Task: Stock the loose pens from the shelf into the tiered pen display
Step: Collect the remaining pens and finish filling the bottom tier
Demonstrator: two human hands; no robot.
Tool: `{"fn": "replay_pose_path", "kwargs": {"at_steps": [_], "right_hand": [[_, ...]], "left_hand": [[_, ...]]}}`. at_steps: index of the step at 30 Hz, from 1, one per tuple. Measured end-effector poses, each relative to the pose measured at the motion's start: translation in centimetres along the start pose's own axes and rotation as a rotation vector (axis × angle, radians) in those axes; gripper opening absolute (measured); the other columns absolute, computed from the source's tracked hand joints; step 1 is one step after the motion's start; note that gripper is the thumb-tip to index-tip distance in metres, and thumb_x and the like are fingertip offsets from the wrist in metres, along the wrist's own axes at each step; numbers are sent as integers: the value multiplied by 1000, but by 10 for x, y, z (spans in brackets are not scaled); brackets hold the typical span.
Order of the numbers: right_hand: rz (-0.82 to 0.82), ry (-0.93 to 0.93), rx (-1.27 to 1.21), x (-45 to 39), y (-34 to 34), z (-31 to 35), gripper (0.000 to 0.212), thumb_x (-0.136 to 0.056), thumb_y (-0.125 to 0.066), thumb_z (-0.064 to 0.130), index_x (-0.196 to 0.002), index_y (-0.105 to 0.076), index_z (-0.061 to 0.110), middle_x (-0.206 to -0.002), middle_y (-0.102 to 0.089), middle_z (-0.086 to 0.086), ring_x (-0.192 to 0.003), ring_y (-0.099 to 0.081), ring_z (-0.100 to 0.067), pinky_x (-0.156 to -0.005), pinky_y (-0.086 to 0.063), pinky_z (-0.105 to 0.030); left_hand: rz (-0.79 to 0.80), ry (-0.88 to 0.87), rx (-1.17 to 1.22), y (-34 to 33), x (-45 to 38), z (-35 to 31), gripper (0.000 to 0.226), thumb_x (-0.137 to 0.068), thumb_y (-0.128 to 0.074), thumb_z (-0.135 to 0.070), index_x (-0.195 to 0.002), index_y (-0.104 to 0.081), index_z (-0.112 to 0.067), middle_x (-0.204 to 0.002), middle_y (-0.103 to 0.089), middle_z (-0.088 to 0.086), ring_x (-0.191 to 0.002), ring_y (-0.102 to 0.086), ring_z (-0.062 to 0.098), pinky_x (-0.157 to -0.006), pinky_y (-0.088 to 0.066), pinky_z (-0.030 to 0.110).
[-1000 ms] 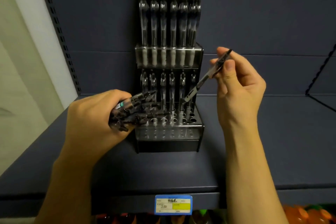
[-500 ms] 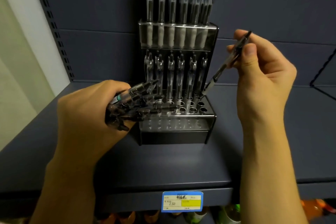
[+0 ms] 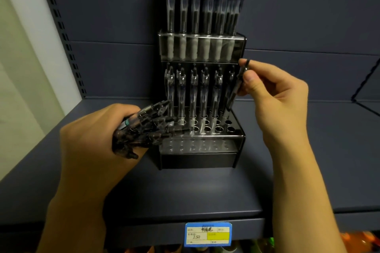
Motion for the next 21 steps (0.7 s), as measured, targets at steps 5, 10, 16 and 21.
{"fn": "replay_pose_path", "kwargs": {"at_steps": [5, 10, 16, 21], "right_hand": [[4, -31, 13, 1, 1, 0, 17, -96, -66, 5, -106, -72, 17, -90, -74, -1, -81, -69, -12, -79, -59, -29], [26, -39, 28, 1, 1, -2, 9, -96, -68, 7, -103, -72, 10, -84, -72, 0, -77, -69, -13, -75, -57, -26], [120, 23, 135, 1, -3, 1, 14, -94, -71, 10, -99, -71, 22, -86, -73, 9, -79, -71, -10, -77, -58, -25], [127, 1, 189, 5, 4, -2, 11, -94, -72, 15, -96, -70, 25, -85, -73, 6, -80, -71, -13, -78, -59, -28]], "left_hand": [[-4, -9, 31, 0, 0, -2, 14, -85, -73, -18, -85, -74, -4, -70, -62, 2, -67, -47, 11, -60, -40, 30], [-2, -5, 36, -1, 0, -1, 18, -88, -68, -23, -86, -73, -6, -71, -61, -1, -67, -48, 10, -61, -38, 21], [-2, -22, 61, -1, 0, 1, 21, -87, -68, -27, -86, -73, -6, -71, -63, -1, -66, -50, 10, -60, -40, 26], [3, -31, 61, -1, 1, 0, 22, -88, -67, -28, -86, -74, -7, -71, -64, -1, -62, -53, 14, -59, -41, 28]]}}
Point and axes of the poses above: each hand's wrist, its own x-axis away from the middle knuckle, its own y-axis out of the back of the hand, z = x × y, the point moved 1 cm from there along -x, towards the middle knuckle
